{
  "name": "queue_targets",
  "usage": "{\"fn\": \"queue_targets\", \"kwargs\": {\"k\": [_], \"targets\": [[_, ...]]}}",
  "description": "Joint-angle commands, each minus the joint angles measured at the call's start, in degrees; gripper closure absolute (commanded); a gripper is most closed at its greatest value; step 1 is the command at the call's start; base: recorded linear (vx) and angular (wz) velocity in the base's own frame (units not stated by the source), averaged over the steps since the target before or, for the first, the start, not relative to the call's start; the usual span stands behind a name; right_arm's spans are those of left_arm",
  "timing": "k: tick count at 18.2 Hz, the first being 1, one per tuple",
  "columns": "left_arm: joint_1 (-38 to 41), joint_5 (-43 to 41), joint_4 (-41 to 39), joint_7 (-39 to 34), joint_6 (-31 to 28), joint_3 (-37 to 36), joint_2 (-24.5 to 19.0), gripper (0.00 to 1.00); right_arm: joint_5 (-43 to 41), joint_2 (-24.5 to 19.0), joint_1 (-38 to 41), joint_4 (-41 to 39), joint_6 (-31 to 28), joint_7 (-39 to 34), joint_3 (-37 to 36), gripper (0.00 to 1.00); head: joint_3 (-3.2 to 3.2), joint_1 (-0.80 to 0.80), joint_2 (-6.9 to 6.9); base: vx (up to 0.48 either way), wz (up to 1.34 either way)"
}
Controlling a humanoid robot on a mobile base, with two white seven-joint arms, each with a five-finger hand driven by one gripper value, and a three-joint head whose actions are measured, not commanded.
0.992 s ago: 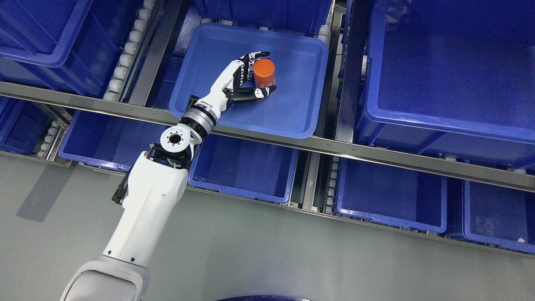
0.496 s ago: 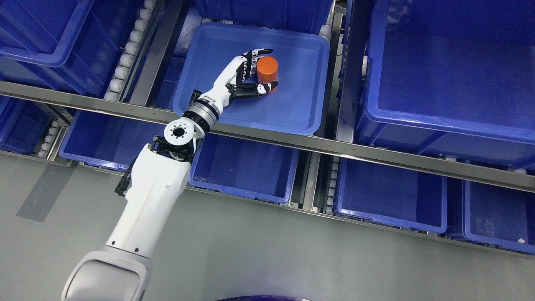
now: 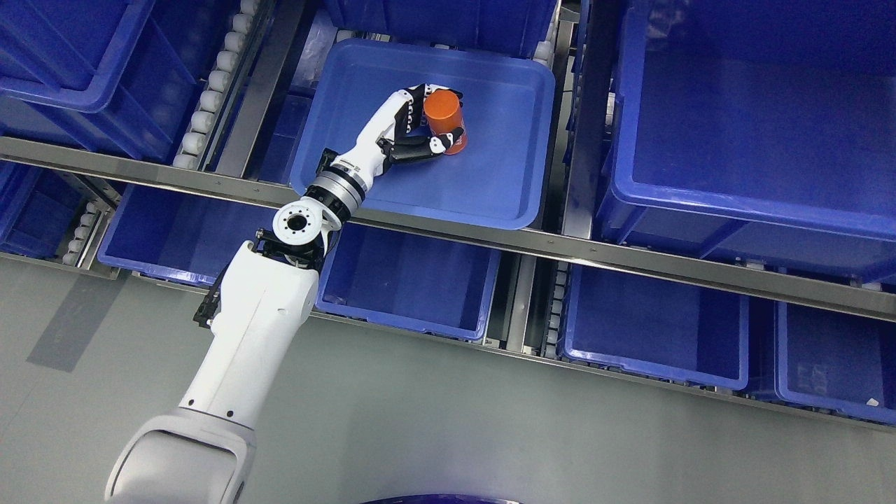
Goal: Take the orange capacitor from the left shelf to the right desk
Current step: 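Close the left hand around the orange capacitor, then lift the capacitor out of the bin with the left hand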
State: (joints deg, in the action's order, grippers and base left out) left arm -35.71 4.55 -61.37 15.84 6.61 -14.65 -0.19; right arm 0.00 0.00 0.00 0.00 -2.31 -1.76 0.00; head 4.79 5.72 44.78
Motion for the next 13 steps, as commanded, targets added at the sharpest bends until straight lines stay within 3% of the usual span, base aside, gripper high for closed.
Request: {"fn": "queue_targets", "kwargs": {"k": [1, 6, 13], "targets": [[-0.2, 1.7, 1.5, 0.0, 1.8, 3.4, -0.8, 0.99, 0.0, 1.0, 1.9, -1.3, 0.0, 0.0, -0.6, 0.00, 0.00, 0.00, 0.00, 0.000, 0.00], [-1.9, 3.9, -2.5, 0.7, 1.8, 7.5, -0.8, 0.99, 0.0, 1.0, 1.9, -1.3, 0.0, 0.0, -0.7, 0.00, 0.00, 0.00, 0.00, 0.000, 0.00], [-3.7, 5.8, -15.3, 0.6, 2.0, 8.8, -0.8, 0.99, 0.0, 1.0, 1.9, -1.3, 0.0, 0.0, -0.7, 0.00, 0.00, 0.00, 0.00, 0.000, 0.00]]}}
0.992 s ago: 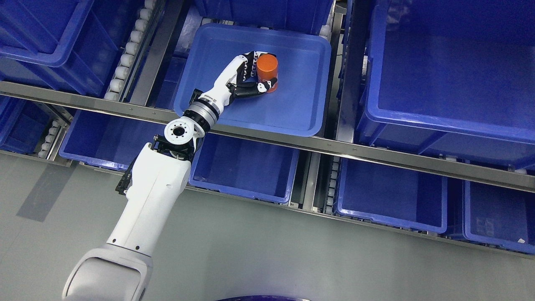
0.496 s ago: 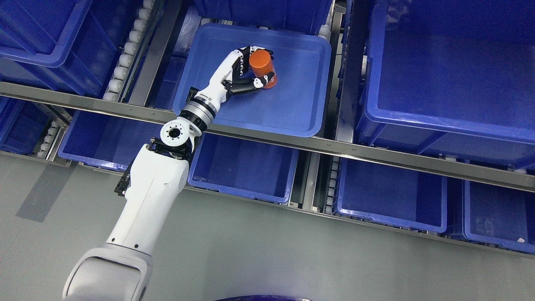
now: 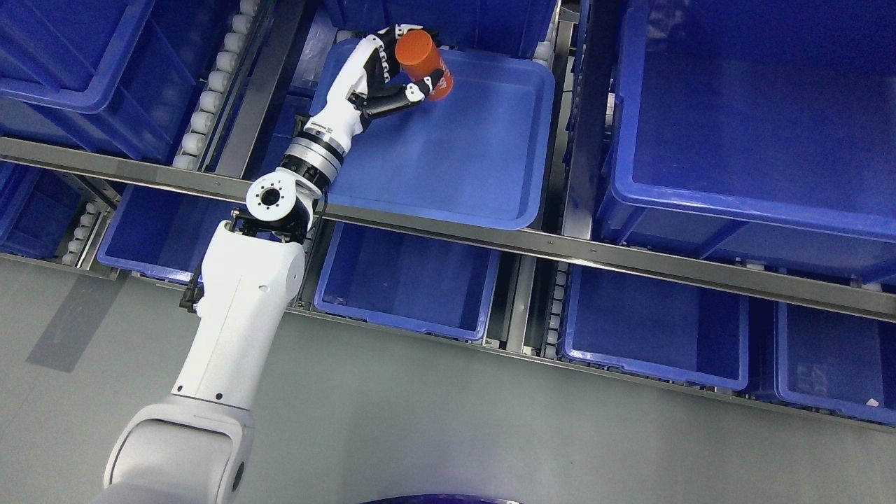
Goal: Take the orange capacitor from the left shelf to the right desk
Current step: 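Lift the capacitor out of the bin with the left hand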
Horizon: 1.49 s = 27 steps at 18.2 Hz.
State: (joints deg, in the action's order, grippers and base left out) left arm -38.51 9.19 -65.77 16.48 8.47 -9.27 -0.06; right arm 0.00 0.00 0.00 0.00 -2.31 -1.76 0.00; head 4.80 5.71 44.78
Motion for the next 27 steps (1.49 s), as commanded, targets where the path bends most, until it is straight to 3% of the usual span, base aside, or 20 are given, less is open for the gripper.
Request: {"fn": "queue_targets", "kwargs": {"k": [1, 10, 17, 27], "targets": [[-0.4, 1.2, -12.2, 0.0, 0.8, 3.5, -0.9, 0.99, 0.0, 1.0, 1.9, -1.3, 0.0, 0.0, -0.7, 0.00, 0.00, 0.00, 0.00, 0.000, 0.00], [5.7, 1.2, -21.0, -0.5, 11.7, 5.9, -0.9, 0.99, 0.0, 1.0, 1.9, -1.3, 0.0, 0.0, -0.7, 0.00, 0.00, 0.00, 0.00, -0.051, 0.00], [11.4, 1.2, -27.3, -0.4, 13.2, 6.8, -0.9, 0.99, 0.0, 1.0, 1.9, -1.3, 0.0, 0.0, -0.7, 0.00, 0.00, 0.00, 0.00, -0.164, -0.01], [12.8, 1.2, -28.4, -0.4, 13.6, 7.3, -0.9, 0.98, 0.0, 1.0, 1.9, -1.3, 0.0, 0.0, -0.7, 0.00, 0.00, 0.00, 0.00, -0.165, 0.04]]}}
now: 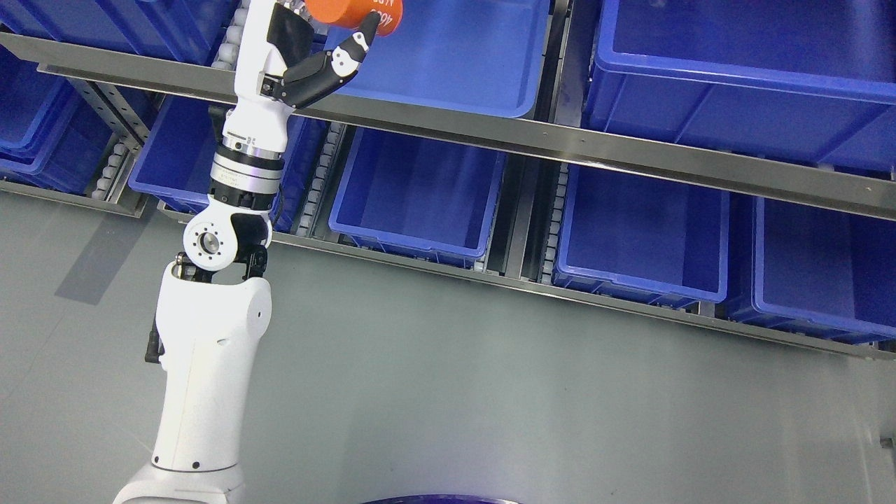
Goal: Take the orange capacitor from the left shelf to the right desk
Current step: 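Lift the capacitor out of the bin with the left hand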
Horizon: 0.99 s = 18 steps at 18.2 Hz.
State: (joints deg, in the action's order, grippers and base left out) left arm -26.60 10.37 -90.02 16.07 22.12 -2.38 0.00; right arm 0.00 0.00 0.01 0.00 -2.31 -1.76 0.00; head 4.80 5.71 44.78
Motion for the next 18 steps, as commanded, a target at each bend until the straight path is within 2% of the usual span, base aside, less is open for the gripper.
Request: {"fn": "queue_targets", "kwargs": {"k": [1, 18], "targets": [[0.9, 0.0, -4.2, 0.0, -0.1, 0.2, -1.0, 0.98, 0.0, 1.0, 1.9, -1.3, 0.0, 0.0, -0.7, 0.00, 0.00, 0.00, 0.00, -0.088, -0.05], [0.2, 1.1, -4.3, -0.1, 1.3, -3.6, -1.0, 0.98, 0.0, 1.0, 1.9, -1.3, 0.0, 0.0, -0.7, 0.00, 0.00, 0.00, 0.00, 0.010, -0.19]]}}
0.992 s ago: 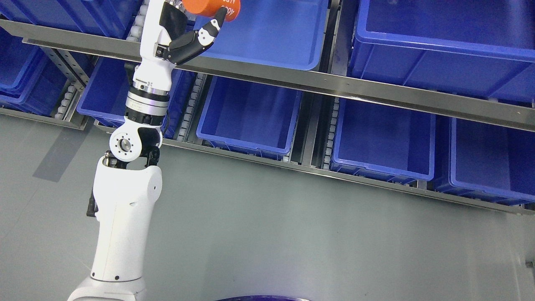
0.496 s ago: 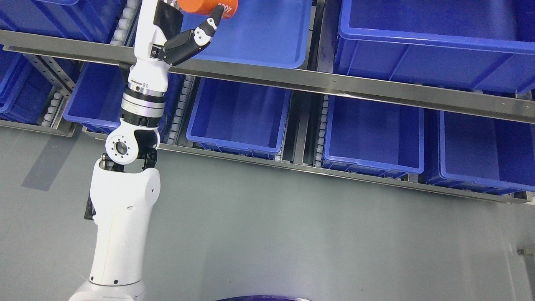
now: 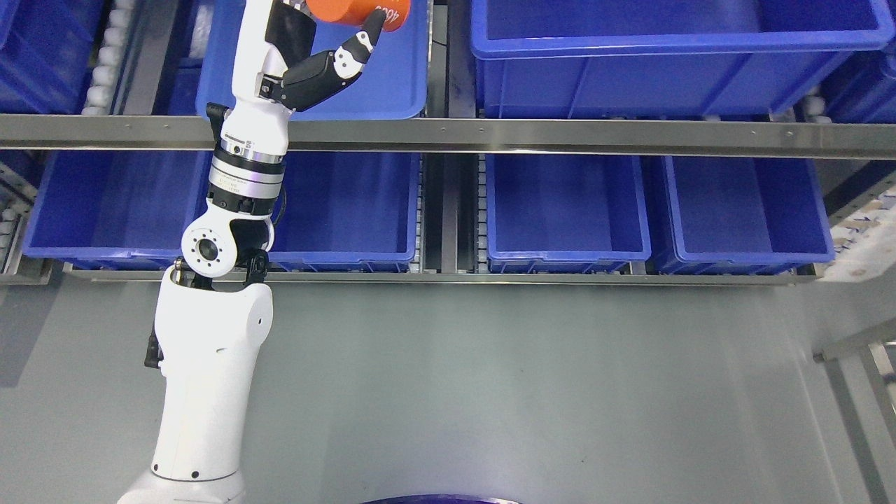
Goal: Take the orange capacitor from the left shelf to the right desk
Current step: 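Lift the capacitor out of the bin with the left hand, then carry the capacitor with the left hand toward the red tray on the table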
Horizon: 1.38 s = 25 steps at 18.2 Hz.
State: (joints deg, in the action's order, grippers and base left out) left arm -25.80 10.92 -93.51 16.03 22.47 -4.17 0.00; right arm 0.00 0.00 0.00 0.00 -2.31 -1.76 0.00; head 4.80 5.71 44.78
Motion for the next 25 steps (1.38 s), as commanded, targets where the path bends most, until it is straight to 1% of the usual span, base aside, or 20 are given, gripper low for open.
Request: {"fn": "queue_targets", "kwargs": {"k": [1, 2, 6, 13, 18, 21, 25], "targets": [[-1.0, 1.4, -1.0, 0.0, 1.6, -3.1, -1.0, 0.98, 0.0, 1.0, 1.9, -1.3, 0.0, 0.0, -0.6, 0.00, 0.00, 0.00, 0.00, 0.002, -0.48], [-2.0, 3.1, -1.1, 0.0, 3.2, -5.6, -1.0, 0.98, 0.0, 1.0, 1.9, -1.3, 0.0, 0.0, -0.6, 0.00, 0.00, 0.00, 0.00, 0.002, -0.48], [-2.4, 4.3, -1.1, 0.0, 4.1, -14.4, -1.0, 0.98, 0.0, 1.0, 1.9, -1.3, 0.0, 0.0, -0.7, 0.00, 0.00, 0.00, 0.00, -0.008, -0.44], [-3.2, 4.3, -1.1, 0.0, 4.3, -20.3, -1.0, 0.97, 0.0, 1.0, 1.9, -1.3, 0.0, 0.0, -0.6, 0.00, 0.00, 0.00, 0.00, -0.023, -0.50], [-1.3, 4.5, -1.0, -0.1, 4.2, -21.4, -1.0, 0.97, 0.0, 1.0, 1.9, -1.3, 0.0, 0.0, -0.7, 0.00, 0.00, 0.00, 0.00, 0.016, -0.73], [1.3, 4.5, -0.7, -0.1, 2.9, -21.5, -1.0, 0.97, 0.0, 1.0, 1.9, -1.3, 0.0, 0.0, -0.7, 0.00, 0.00, 0.00, 0.00, 0.067, -0.65], [4.4, 4.5, -0.6, -0.2, -4.0, -22.8, -1.0, 0.97, 0.0, 1.0, 1.9, -1.3, 0.0, 0.0, -0.7, 0.00, 0.00, 0.00, 0.00, 0.108, -0.53]]}}
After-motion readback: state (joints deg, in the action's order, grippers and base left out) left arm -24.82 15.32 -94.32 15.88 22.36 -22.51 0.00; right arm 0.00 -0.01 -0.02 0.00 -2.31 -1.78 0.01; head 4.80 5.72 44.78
